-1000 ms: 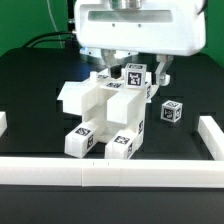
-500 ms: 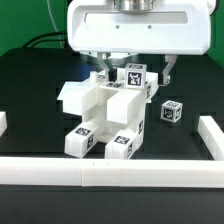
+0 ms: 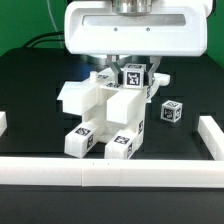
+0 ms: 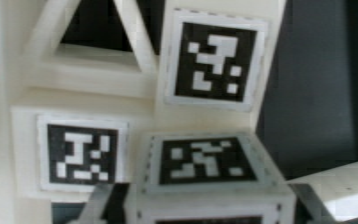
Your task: Assemble chair
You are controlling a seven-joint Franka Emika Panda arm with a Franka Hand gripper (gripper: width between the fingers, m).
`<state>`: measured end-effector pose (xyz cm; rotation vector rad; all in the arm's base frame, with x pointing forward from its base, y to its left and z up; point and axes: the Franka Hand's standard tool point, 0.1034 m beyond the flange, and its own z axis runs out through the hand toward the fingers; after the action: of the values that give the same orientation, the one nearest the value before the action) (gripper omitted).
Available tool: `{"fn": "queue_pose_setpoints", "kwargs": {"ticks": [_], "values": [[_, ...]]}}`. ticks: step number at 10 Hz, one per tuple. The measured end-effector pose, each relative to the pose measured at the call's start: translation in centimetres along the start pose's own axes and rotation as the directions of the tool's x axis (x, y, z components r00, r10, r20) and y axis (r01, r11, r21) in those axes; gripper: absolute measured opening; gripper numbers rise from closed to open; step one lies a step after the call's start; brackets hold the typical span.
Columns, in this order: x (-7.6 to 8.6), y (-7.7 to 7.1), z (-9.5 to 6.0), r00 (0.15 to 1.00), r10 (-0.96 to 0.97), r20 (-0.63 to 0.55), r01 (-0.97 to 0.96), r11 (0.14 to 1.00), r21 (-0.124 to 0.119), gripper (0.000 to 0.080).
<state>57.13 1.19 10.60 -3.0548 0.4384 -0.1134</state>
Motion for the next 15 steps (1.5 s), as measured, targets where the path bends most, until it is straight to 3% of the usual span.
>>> {"fn": "queue_pose_setpoints", "kwargs": {"ticks": [2,5,7,11,15], "values": [[0.01,0.05,0.01,1.000,0.027,0.000,-0.027,1.000,0.002,0.0281],[0.08,0.11,0.03,0.954,0.301,0.003,-0.301,0.953,0.022,0.0281],[0.06,0.06,0.05,0.919,0.394,0.006,-0.394,0.919,0.023,0.0281],[0.02,-0.06,0.09,0.782,0.624,0.017,-0.624,0.781,0.026,0.0282],[-0.07,-0.32,0.15,0.591,0.806,0.037,-0.807,0.590,0.029,0.0282]]}}
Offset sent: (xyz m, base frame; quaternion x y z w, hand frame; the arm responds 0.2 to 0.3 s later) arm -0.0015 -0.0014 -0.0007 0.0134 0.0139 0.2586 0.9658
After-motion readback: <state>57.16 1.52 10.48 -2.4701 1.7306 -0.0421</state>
